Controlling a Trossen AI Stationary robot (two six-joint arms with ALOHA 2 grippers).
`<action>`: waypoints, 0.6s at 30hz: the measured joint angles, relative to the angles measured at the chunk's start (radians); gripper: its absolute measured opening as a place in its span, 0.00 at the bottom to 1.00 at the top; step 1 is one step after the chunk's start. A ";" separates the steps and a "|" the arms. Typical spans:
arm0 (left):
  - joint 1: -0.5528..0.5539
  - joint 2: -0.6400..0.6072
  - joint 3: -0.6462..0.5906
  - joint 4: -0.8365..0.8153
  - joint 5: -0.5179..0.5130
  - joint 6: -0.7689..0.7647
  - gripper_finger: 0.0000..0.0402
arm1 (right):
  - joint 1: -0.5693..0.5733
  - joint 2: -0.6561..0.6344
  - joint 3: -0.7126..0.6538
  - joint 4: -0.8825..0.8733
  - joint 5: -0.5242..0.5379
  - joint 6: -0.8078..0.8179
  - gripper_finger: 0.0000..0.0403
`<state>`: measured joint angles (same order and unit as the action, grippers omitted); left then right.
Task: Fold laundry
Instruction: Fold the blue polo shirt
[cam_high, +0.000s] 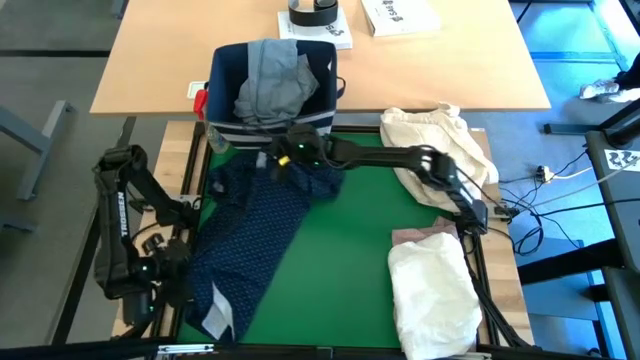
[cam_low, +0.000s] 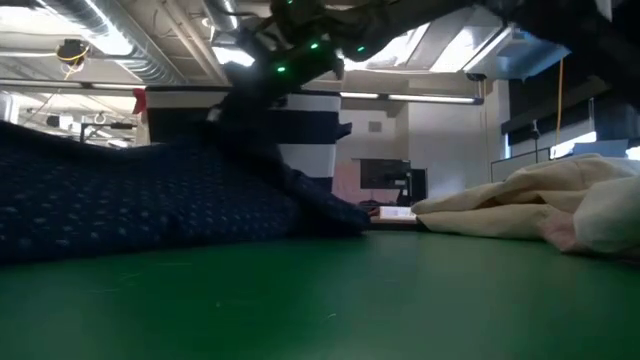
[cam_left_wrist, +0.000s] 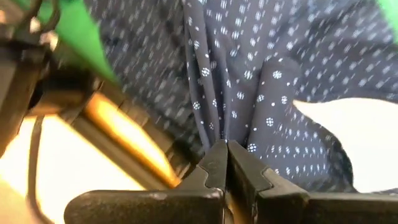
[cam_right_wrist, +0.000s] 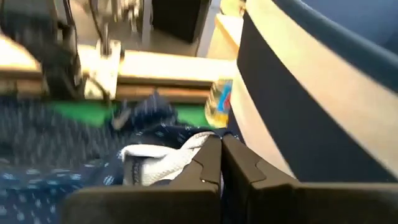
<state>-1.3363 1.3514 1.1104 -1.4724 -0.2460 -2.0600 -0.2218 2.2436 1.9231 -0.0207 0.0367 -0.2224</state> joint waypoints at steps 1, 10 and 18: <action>-0.013 0.001 -0.004 -0.001 0.030 -0.012 0.00 | -0.002 0.032 0.036 0.015 -0.003 0.026 0.01; -0.091 0.003 -0.068 0.029 0.215 -0.112 0.00 | -0.006 0.186 0.179 0.030 -0.003 0.181 0.01; -0.090 0.002 -0.085 0.060 0.223 -0.120 0.11 | 0.000 0.193 0.179 0.018 0.042 0.350 0.14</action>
<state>-1.4265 1.3533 1.0256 -1.4124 -0.0229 -2.1797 -0.2218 2.4367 2.1025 -0.0022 0.0786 0.1277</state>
